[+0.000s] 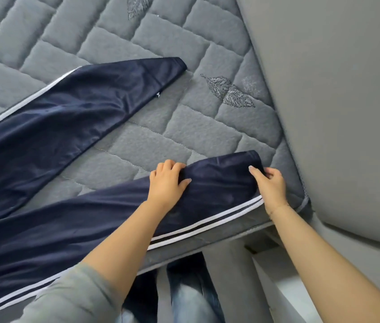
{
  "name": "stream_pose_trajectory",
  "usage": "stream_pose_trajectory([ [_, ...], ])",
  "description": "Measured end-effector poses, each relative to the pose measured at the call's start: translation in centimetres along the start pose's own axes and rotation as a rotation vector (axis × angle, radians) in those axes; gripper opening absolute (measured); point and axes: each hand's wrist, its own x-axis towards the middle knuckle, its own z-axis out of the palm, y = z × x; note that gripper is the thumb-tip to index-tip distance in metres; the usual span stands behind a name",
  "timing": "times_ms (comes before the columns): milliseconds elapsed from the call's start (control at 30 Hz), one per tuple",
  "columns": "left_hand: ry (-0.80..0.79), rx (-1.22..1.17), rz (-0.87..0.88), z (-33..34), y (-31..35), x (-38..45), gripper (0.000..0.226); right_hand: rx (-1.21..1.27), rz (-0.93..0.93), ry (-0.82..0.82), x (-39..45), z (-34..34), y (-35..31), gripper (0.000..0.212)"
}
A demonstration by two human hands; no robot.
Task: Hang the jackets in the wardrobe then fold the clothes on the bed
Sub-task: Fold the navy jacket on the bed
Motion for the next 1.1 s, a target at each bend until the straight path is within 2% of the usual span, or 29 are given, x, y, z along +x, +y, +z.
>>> stream_pose_trajectory([
  [100, -0.054, 0.001, -0.045, -0.2, 0.4, 1.6, 0.036, -0.044, -0.031, -0.205, 2.0, 0.4, -2.1, 0.043],
  [167, -0.108, -0.004, -0.084, -0.1, 0.5, 2.5, 0.033, -0.163, -0.139, -0.355, 2.9, 0.6, -3.1, 0.033],
  [200, -0.122, -0.033, -0.097, -0.1, 0.6, 2.9, 0.031, -0.206, -0.205, -0.378, 3.4, 0.6, -3.5, 0.025],
  [300, -0.034, -0.237, -0.086, -0.1, 1.1, 3.4, 0.023, -0.295, -0.373, -0.252, 4.7, 0.3, -4.0, 0.021],
  [400, 0.1, -0.332, -0.086, -0.3, 1.7, 3.5, 0.017, -0.476, -0.391, -0.037, 4.7, -0.5, -3.5, 0.044],
  [433, 0.128, -0.292, -0.076, -0.3, 1.8, 3.5, 0.02, -0.526, -0.439, 0.019, 4.2, -0.6, -3.1, 0.051],
  [500, 0.178, -0.138, -0.015, -0.1, 2.0, 3.3, 0.039, -0.642, -0.677, 0.086, 2.4, -0.4, -1.8, 0.055],
  [533, 0.199, -0.073, 0.031, 0.0, 2.0, 3.2, 0.048, -0.718, -0.808, 0.064, 1.3, 0.1, -1.0, 0.056],
  [600, 0.186, 0.015, 0.151, 0.5, 2.0, 2.7, 0.058, -0.928, -0.96, -0.114, -0.6, 1.3, 0.7, 0.063],
  [667, 0.073, 0.161, 0.272, 1.6, 1.4, 2.3, 0.065, -1.128, -0.882, -0.241, -1.2, 1.9, 2.4, 0.067],
  [700, 0.018, 0.241, 0.304, 2.1, 0.8, 2.2, 0.067, -1.177, -0.797, -0.221, -1.0, 1.8, 3.1, 0.067],
  [800, -0.014, 0.292, 0.35, 2.2, -0.3, 2.5, 0.065, -1.166, -0.636, -0.034, -0.5, 1.5, 3.0, 0.065],
  [900, 0.038, -0.008, 0.386, 0.0, -0.3, 3.2, 0.051, -1.09, -0.685, 0.034, -0.8, 3.0, 0.7, 0.06],
  [1000, 0.259, -0.287, 0.242, -5.0, -1.9, 4.8, 0.036, -0.914, -0.816, -0.121, -1.1, 5.7, -3.2, 0.054],
  [1100, 0.443, -0.312, 0.045, -10.6, -5.6, 7.2, 0.024, -0.646, -0.776, -0.328, -1.3, 9.8, -7.5, 0.037],
])
